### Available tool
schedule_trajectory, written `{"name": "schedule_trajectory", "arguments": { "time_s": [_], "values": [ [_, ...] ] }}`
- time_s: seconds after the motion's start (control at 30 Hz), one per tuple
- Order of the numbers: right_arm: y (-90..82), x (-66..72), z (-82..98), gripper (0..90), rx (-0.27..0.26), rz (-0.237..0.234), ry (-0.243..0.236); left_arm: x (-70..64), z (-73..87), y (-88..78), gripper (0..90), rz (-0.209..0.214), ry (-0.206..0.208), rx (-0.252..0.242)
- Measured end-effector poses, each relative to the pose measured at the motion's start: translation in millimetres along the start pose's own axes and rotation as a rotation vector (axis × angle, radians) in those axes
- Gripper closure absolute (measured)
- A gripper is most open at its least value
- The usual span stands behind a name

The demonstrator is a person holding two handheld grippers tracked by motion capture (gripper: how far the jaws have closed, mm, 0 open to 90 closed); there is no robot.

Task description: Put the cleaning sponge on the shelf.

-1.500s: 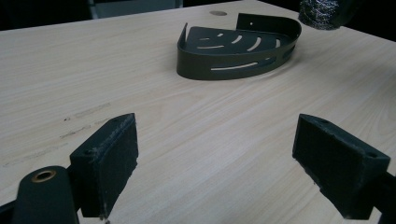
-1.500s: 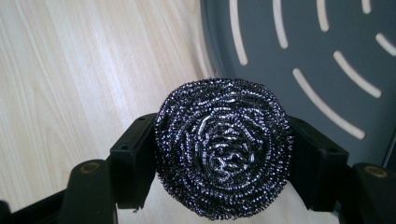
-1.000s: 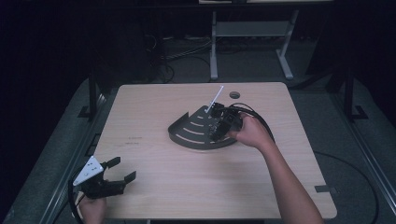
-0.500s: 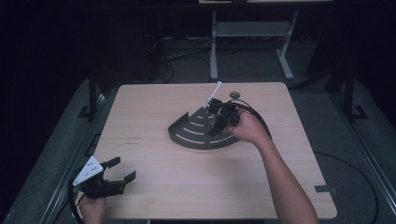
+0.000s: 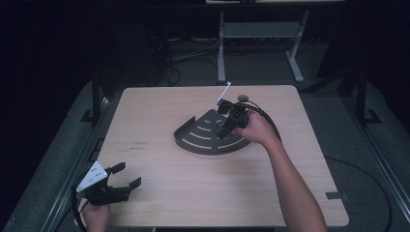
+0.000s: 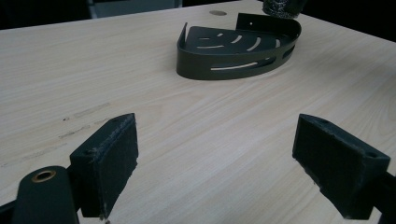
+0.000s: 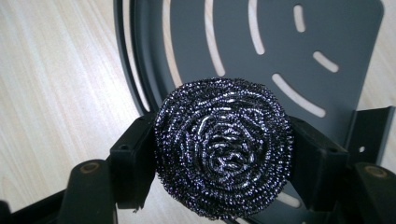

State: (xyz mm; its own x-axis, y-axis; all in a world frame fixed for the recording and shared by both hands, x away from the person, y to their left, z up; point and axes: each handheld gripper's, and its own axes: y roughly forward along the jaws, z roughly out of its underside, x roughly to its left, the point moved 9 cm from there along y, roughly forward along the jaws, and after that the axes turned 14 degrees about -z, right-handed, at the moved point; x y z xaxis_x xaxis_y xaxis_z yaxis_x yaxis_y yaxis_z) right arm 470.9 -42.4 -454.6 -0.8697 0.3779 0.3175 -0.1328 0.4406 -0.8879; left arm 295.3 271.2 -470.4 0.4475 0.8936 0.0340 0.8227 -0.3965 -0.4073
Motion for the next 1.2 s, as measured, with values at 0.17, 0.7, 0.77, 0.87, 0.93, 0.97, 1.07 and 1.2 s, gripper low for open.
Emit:
{"name": "schedule_trajectory", "arguments": {
  "time_s": [0.17, 0.7, 0.77, 0.87, 0.93, 0.97, 1.07, 1.2],
  "values": [
    [-0.8, -2.6, -8.8, 31.2, -0.028, -0.003, 0.002, 1.0, 0.2, -0.4, 13.7, -0.002, -0.001, 0.0],
    [33.3, -17.2, -6.7, 31.2, 0.022, -0.005, 0.035, 2.7, 0.4, -1.0, 13.7, -0.004, -0.005, -0.001],
    [36.4, -19.4, -5.6, 31.1, 0.017, -0.003, 0.043, 2.3, 0.2, -1.0, 13.7, -0.002, -0.005, -0.002],
    [38.2, -22.0, -4.3, 31.1, 0.008, 0.005, 0.052, 2.3, 0.4, -1.0, 13.7, -0.002, -0.005, -0.001],
    [40.1, -24.0, -2.9, 31.1, 0.008, 0.002, 0.061, 2.6, 0.4, -1.1, 13.7, -0.003, -0.005, -0.001],
    [41.2, -24.5, -2.4, 31.1, 0.01, 0.006, 0.064, 2.7, 0.5, -1.0, 13.7, -0.004, -0.005, -0.001],
    [44.2, -25.1, -2.6, 31.1, 0.007, 0.001, 0.062, 2.4, 0.4, -1.0, 13.7, -0.002, -0.005, -0.001],
    [49.3, -27.2, -2.4, 31.0, 0.004, -0.003, 0.07, 2.8, 0.4, -1.3, 13.7, -0.002, -0.006, -0.002]
  ]
}}
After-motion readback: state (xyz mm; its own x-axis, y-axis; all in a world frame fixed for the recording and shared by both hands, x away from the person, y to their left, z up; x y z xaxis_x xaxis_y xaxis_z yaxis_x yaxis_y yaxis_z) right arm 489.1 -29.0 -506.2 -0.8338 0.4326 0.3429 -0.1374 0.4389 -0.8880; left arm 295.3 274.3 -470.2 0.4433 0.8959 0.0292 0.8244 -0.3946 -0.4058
